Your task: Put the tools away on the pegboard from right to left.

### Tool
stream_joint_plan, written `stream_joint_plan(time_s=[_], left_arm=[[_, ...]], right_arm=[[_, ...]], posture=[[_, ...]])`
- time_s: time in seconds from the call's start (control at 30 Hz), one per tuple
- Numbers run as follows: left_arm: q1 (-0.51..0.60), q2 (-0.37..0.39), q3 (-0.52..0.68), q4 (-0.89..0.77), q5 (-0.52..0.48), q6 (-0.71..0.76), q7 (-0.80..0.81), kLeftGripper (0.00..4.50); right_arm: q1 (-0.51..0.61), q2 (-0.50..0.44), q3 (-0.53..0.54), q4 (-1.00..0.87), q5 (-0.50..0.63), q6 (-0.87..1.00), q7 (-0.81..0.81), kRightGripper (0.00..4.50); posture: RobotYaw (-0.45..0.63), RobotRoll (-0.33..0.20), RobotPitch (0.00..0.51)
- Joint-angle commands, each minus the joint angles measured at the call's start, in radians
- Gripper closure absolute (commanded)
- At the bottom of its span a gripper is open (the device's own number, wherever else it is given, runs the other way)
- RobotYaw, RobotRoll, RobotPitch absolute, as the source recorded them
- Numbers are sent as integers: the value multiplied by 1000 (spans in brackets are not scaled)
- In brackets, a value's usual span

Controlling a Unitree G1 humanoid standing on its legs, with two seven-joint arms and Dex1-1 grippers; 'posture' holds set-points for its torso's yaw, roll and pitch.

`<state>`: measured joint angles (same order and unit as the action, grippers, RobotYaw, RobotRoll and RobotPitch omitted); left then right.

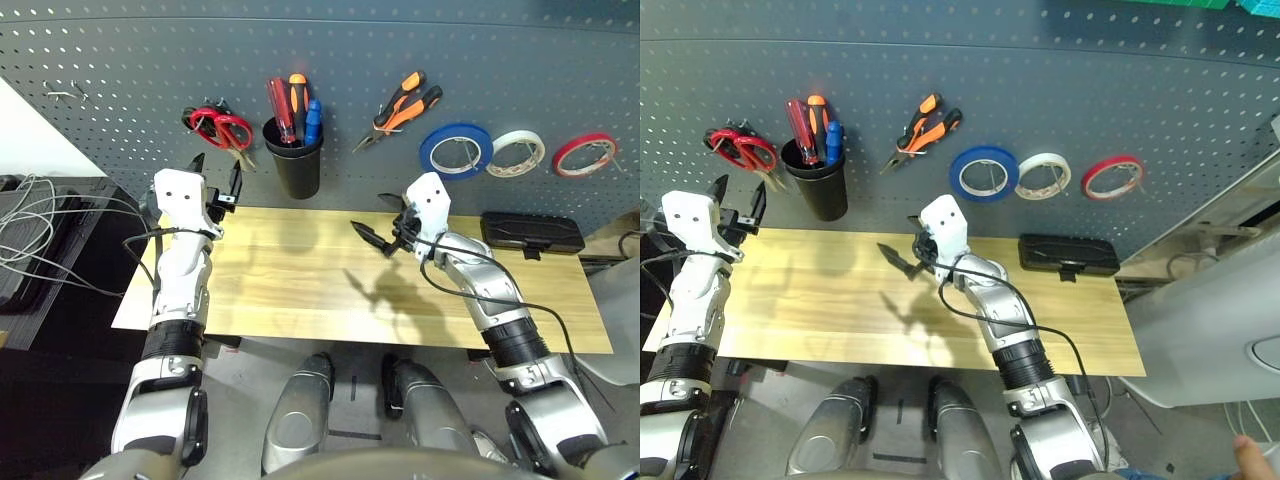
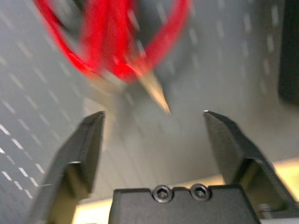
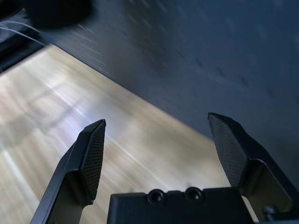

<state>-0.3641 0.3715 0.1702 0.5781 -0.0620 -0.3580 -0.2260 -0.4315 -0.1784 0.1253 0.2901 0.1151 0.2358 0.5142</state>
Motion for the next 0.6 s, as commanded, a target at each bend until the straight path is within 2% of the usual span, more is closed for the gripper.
stream_joint_plan(time_s=[0.03,0.37,0.6], left_arm=[[36,-12,-43,45,26,33,-34,23],[56,-55,-122,64,57,84,-74,23],[29,-85,-162,113,92,109,-64,23]], right_arm=[[21,12,-43,79,-12,2,-79,0],[46,12,-224,190,-4,13,-350,0],[83,-56,-344,225,-3,15,-471,0]], posture=[[128,0,203],[98,0,233],[63,0,244]])
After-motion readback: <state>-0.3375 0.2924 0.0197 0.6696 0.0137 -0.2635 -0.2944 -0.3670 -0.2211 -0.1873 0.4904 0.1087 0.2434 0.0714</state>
